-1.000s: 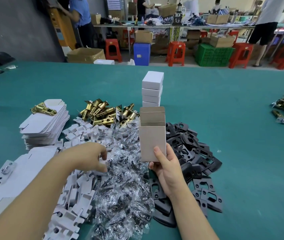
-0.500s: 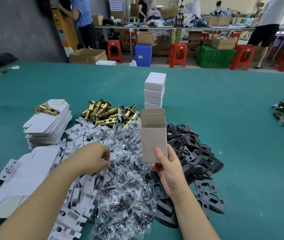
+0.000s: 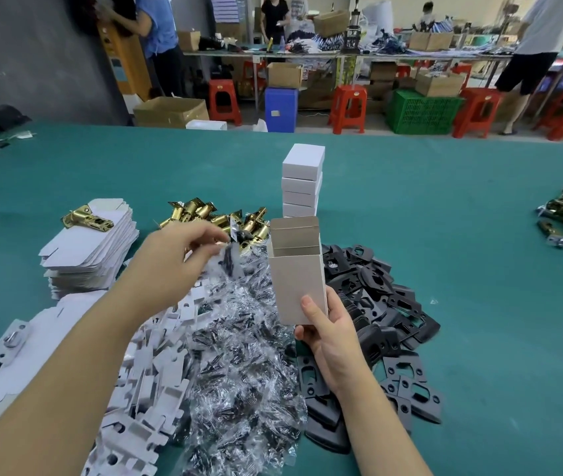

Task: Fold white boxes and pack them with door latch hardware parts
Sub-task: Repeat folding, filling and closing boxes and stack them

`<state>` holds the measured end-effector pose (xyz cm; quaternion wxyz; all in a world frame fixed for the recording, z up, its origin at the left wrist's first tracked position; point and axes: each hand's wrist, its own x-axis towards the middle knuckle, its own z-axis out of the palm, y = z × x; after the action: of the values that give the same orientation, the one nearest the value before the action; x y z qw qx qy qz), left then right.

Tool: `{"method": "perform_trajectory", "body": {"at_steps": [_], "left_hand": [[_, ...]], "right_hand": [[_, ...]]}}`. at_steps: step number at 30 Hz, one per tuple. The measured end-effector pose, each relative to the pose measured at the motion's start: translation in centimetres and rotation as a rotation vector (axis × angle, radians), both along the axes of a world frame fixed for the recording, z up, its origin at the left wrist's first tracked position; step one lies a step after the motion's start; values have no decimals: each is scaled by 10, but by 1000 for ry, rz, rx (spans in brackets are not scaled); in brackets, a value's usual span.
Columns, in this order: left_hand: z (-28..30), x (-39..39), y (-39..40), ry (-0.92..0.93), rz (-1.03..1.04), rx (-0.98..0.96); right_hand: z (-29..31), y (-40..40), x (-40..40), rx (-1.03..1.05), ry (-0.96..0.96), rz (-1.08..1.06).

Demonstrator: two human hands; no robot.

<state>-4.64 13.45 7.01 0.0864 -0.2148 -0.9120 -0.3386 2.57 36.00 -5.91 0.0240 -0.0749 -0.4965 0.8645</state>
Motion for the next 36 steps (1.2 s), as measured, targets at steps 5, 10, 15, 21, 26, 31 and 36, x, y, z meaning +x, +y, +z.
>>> {"method": "perform_trajectory", "body": {"at_steps": [5,10,15,21,26,31,36], "left_hand": [[25,6,33,152,-54,229],[36,2,66,330,-170,-87],[34,0,84,187,-225,-374],[28,1,87,132,-215,-231],[23,2,87,147,-176,-186],[20,5,93,88,-223,-173],[22,7,93,62,-193,-129]], "right_hand": [[0,-2,2,101,-4,25],[1,-2,3,155,23,43],[1,-2,2,146,31,33],[2,-2,2,115,39,31],[3,-2,2,110,35,28],[3,-2,3,102,41,29],[3,-2,3,96,50,39]]}}
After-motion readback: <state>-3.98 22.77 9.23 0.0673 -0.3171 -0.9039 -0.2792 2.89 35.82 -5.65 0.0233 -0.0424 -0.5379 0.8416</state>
